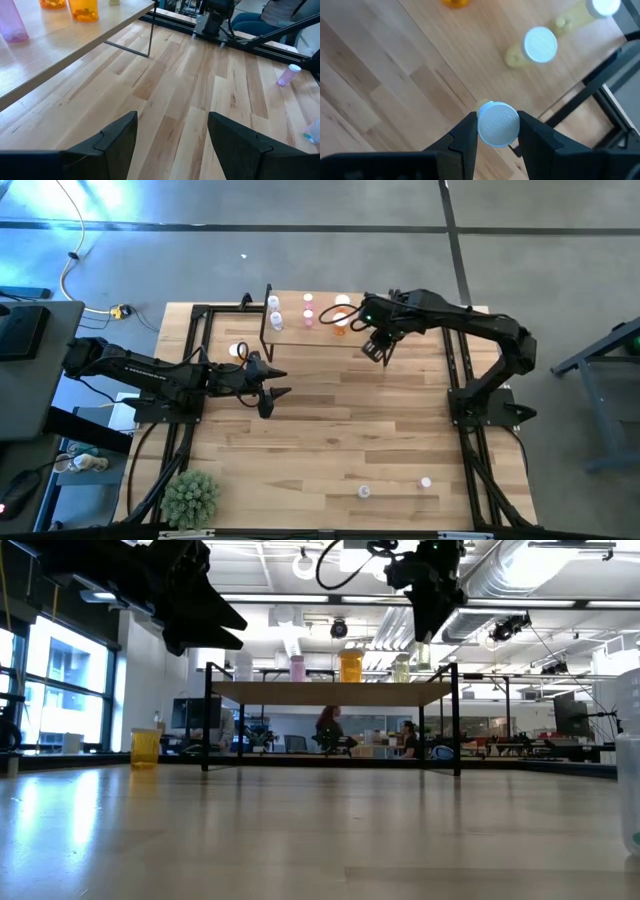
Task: Pick and place medicine bottles onto shelf by color
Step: Put the yellow pill bottle on the shelf aligned with the other yellow pill bottle
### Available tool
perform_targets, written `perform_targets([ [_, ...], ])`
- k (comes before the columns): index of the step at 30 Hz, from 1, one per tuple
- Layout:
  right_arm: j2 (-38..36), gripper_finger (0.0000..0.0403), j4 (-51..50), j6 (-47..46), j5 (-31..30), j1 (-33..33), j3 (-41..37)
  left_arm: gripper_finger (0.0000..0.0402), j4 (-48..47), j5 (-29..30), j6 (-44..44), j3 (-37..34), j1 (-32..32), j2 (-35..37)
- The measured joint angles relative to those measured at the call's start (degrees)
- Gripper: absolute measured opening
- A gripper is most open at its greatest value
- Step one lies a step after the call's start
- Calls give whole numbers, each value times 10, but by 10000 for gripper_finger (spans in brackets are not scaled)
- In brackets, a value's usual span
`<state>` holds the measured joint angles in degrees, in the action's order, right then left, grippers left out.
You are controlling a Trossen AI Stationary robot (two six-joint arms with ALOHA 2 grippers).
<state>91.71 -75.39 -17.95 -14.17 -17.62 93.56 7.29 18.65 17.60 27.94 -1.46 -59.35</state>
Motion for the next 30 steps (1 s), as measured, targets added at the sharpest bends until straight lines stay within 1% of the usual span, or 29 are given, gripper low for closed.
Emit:
perform_targets([
  [2, -1, 113, 9, 1, 9, 0, 1, 231, 0, 0, 0, 0, 0, 0],
  [11, 1, 113, 63, 17, 7, -8, 4, 231, -2, 0, 3, 0, 0, 0],
  [22, 41, 113, 62, 26, 9, -8, 4, 231, -2, 0, 3, 0, 0, 0],
  [30, 45, 113, 51, 24, -4, -8, 4, 231, -2, 0, 3, 0, 0, 0],
])
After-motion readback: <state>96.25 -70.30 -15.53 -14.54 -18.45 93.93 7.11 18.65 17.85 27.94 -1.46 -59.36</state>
